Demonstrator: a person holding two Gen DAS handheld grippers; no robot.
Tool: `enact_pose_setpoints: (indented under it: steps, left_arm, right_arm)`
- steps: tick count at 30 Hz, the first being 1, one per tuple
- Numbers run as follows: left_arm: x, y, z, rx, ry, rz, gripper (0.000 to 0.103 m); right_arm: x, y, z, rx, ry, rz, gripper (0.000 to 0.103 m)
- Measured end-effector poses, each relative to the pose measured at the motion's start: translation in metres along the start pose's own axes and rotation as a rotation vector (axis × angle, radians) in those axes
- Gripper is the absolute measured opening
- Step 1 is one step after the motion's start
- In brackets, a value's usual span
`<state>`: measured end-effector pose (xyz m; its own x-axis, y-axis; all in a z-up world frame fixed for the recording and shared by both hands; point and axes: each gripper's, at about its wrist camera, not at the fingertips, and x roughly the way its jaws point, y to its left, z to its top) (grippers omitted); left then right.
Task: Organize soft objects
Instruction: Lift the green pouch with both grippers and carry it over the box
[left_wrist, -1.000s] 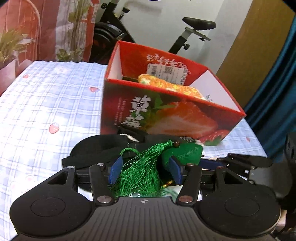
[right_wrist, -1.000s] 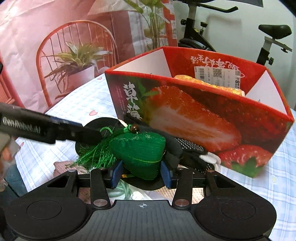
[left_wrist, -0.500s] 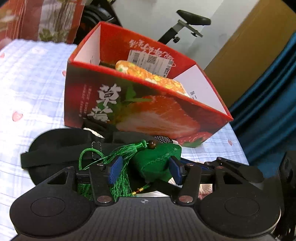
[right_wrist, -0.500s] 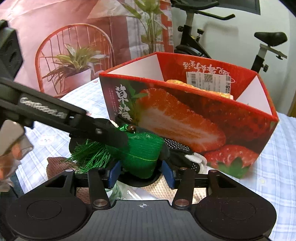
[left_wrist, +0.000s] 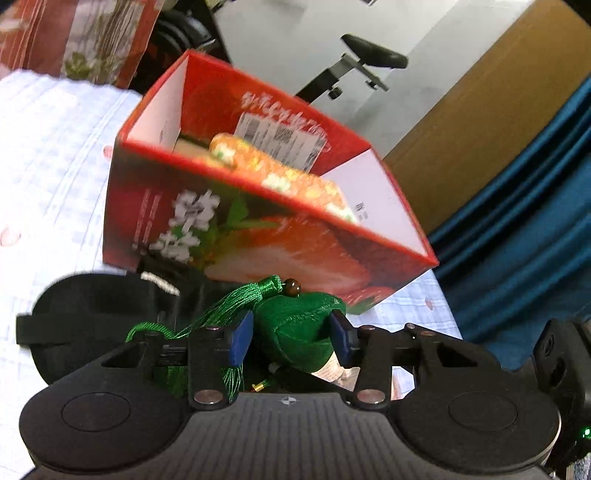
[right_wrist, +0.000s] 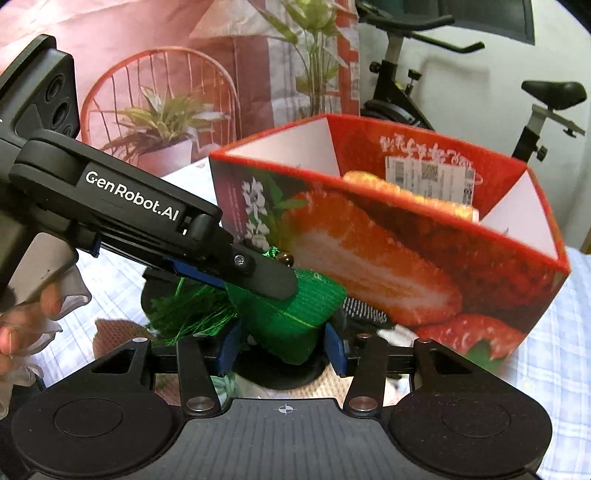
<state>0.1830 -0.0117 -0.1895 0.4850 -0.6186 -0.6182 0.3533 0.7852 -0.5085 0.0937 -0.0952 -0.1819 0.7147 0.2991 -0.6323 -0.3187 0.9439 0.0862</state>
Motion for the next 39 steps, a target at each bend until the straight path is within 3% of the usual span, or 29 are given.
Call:
enact_pose_setpoints:
  steps: [9,15,25,30,39]
  left_arm:
    - [-0.042,-0.032,0.037,0.082,-0.116,-0.013,0.045]
    - [-0.063,-0.047,0.077,0.109,-0.209,-0.047,0.045]
    - [-0.066,-0.07,0.138,0.2,-0.377,-0.03,0.045]
    - [-0.049,-0.061,0.149,0.202,-0.353,-0.001,0.045]
    - [-0.005,-0.019,0.143,0.139,-0.207,0.071,0.045]
  right_arm:
    - [-0.036,0.001,0.041,-0.012,-0.116,0.008,0.044]
    - [-0.055,-0.007,0.087,-0.012,-0.197,0.015,0.044]
    - [-0.065,-0.022,0.176,-0.09,-0.342,-0.035,0.045]
    - [-0.044,-0.032,0.198,-0.103,-0.347,-0.056,0.045]
    - [0.027,-0.049,0.179,-0.043,-0.193,-0.035,0.045]
